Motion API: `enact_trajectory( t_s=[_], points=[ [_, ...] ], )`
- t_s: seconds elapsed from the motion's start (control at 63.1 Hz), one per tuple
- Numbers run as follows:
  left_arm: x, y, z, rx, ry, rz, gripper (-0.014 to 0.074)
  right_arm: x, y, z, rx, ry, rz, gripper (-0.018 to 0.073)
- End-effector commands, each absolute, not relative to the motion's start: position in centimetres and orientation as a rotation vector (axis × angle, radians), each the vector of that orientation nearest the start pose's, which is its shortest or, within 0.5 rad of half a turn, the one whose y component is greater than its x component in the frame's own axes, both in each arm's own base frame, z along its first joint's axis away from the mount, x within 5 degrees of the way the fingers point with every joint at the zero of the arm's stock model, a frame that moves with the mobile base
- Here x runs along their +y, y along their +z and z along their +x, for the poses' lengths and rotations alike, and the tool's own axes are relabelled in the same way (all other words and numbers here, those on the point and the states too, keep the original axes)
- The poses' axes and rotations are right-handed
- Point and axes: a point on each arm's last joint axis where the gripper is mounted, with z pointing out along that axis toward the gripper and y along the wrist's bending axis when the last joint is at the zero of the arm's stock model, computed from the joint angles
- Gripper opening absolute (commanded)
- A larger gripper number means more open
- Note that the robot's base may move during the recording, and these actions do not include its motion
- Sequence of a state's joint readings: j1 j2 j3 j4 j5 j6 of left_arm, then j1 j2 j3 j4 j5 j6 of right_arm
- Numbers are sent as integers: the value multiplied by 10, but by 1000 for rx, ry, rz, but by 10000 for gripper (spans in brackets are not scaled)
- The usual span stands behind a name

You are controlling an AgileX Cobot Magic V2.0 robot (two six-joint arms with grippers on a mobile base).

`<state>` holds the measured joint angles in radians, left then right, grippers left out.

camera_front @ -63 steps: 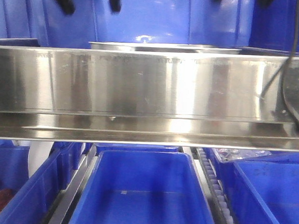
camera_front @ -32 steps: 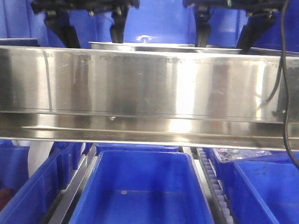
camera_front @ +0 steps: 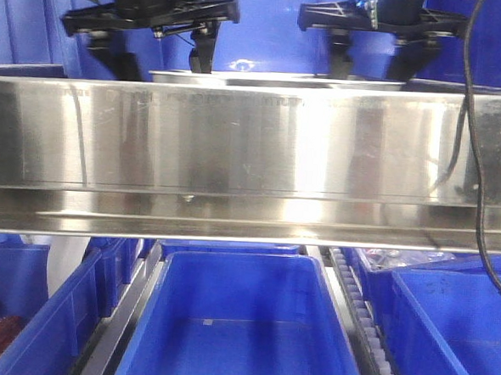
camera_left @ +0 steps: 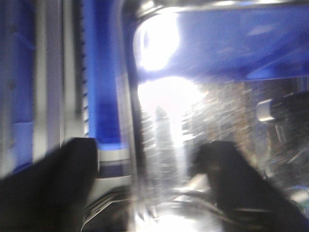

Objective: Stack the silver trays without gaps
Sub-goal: 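Close both grippers on opposite rims of the silver tray, then lift the silver tray up off the shelf with both grippers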

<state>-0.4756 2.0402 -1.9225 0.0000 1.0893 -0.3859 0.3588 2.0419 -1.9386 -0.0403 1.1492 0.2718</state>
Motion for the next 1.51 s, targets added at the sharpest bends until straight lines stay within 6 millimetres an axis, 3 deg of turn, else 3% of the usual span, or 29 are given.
enact_trajectory(
  t_s=[0.0,0.048,0.095,0.238,0.333,0.554,0.792,0.966,1.204,1.489],
  points=[
    [-204,321,397,2629,-307,113,131,149,321,415,2671,125,-147,127],
    [-204,321,398,2628,-300,115,38,149,321,414,2673,125,-147,52],
    [-204,321,398,2628,-299,117,-56,149,321,414,2674,124,-147,51],
    [-203,326,397,2635,-283,122,-43,148,325,412,2672,124,-146,57],
    [-203,336,392,2644,-246,170,-43,147,338,406,2644,135,-145,57],
    [-202,385,372,2587,-190,270,-44,136,386,377,2560,157,-136,57],
    [-196,431,334,2463,-179,353,-43,129,431,335,2483,81,-125,57],
    [-180,431,309,2496,-156,363,-43,137,446,308,2466,60,-125,57],
    [-159,424,276,2545,-127,375,-43,152,440,275,2465,122,-184,57],
    [-164,428,242,2524,-142,446,-41,162,435,246,2478,118,-264,57]
  ],
)
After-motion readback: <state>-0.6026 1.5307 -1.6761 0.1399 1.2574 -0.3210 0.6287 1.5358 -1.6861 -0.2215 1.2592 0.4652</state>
